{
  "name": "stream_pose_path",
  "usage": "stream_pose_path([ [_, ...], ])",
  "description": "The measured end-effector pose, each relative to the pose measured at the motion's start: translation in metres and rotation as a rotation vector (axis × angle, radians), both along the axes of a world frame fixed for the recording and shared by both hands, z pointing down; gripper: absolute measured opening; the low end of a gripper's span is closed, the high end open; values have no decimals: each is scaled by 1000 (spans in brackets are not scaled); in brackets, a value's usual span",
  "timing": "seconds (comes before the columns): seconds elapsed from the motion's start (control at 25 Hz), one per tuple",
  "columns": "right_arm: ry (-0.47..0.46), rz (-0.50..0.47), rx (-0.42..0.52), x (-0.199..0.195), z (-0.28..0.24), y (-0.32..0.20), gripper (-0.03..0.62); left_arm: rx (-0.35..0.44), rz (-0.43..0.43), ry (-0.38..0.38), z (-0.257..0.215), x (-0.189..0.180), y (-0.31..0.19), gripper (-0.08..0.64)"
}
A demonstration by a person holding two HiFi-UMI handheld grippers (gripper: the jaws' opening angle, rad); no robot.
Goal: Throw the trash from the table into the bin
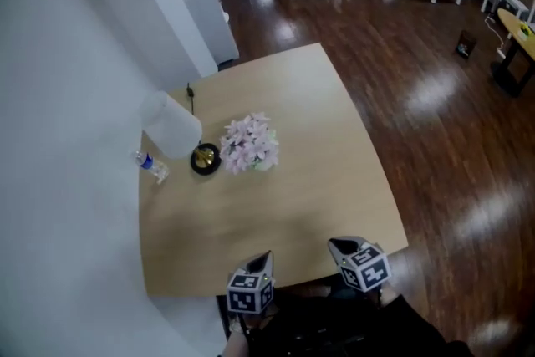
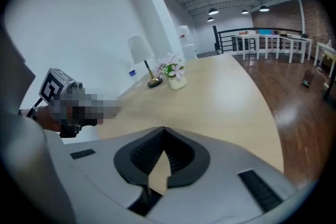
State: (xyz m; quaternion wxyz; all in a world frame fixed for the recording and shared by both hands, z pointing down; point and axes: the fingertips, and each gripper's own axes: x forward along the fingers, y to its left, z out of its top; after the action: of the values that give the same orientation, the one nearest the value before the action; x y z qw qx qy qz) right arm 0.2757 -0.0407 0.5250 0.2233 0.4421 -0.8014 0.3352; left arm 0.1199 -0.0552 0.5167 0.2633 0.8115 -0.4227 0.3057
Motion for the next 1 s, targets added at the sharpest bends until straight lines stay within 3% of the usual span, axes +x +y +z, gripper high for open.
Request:
stream_pose_path([
  [0.4,-6,136,8,80,9,-21,2,-42,-2,-23,19,29,-31,6],
  [1.0,-9,88,-3,113,23,-59,2,-63,-15,-59,31,59,-50,6],
])
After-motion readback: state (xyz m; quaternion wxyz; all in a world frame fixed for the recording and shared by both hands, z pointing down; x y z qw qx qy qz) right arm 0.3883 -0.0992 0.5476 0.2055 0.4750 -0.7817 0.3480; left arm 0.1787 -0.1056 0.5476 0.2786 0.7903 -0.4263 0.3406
